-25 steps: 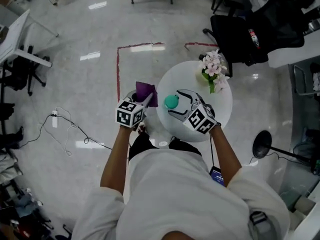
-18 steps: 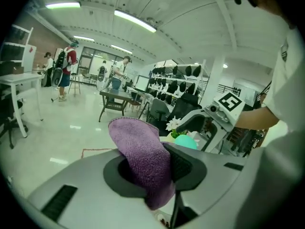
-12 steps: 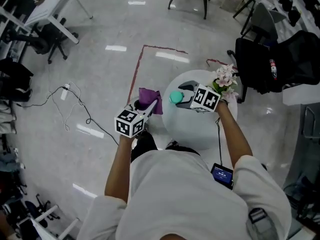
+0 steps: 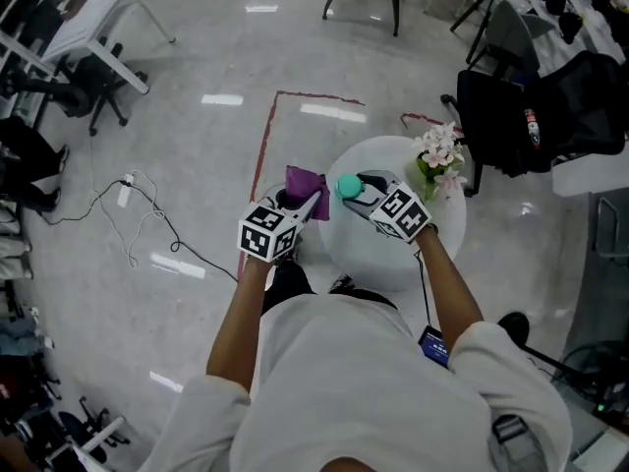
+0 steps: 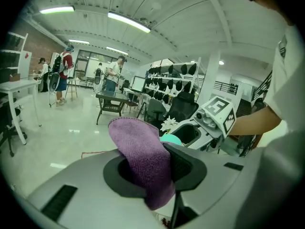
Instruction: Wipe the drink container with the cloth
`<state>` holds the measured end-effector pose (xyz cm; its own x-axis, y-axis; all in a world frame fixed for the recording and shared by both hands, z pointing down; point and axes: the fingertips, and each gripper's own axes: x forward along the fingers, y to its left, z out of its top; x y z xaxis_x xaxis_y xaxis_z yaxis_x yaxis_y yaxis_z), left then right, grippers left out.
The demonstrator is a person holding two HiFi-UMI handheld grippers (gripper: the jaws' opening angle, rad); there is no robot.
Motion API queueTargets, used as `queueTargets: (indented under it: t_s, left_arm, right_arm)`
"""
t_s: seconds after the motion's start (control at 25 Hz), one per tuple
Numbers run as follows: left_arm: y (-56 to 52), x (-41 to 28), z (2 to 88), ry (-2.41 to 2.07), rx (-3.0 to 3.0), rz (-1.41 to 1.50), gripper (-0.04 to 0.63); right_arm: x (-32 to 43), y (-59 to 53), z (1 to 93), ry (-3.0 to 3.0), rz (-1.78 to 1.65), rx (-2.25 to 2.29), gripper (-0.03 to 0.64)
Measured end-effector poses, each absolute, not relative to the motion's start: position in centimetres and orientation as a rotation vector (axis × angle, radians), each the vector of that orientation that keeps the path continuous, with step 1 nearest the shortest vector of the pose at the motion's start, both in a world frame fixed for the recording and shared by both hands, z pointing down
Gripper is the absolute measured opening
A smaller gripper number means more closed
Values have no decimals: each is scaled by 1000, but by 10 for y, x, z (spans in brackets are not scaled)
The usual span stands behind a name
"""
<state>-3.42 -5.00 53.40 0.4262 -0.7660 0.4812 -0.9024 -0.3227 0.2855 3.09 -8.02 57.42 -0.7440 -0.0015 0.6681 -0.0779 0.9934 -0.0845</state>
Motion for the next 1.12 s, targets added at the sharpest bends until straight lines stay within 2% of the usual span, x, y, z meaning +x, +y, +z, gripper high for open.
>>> queueTargets:
  t_s: [0.52,0.96,1.12]
  left_arm:
    - [-130,-23,565,-1048,2364,527,118]
    - [-143,-9,613,-770,2368,417,117]
    - [-146,1,642,-678,2369,478,117]
  right_arm:
    - [24,-94,576,-2337,387,666,275]
    - [25,-96,578,-2234,511,962,275]
    - [31,-95,583,-2189,551,1043,275]
